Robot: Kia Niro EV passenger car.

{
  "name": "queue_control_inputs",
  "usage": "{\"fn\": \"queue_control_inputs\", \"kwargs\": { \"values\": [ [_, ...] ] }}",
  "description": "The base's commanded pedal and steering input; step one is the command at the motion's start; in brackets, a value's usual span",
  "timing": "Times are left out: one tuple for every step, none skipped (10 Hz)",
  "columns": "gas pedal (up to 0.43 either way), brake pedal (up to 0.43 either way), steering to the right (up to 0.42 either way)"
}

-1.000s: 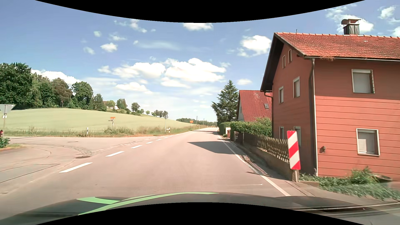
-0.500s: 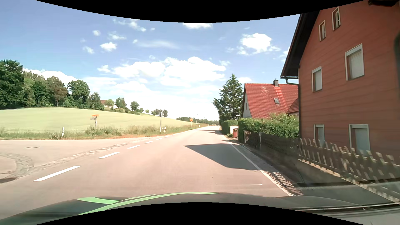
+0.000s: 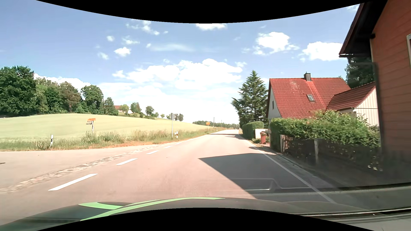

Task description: Follow the waypoints while adhering to traffic rules and regulations

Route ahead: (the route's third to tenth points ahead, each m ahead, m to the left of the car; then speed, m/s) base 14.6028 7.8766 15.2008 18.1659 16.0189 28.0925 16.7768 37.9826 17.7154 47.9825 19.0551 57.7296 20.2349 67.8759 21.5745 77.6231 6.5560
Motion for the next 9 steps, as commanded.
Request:
{"fn": "queue_control_inputs", "kwargs": {
  "values": [
    [0.0, 0.165, -0.201],
    [0.0, 0.152, -0.24],
    [0.0, 0.152, -0.271],
    [0.0, 0.146, -0.301],
    [0.0, 0.14, -0.323],
    [0.0, 0.122, -0.345],
    [0.0, 0.085, -0.362],
    [0.0, 0.0, -0.372],
    [0.0, 0.0, -0.375]
  ]
}}
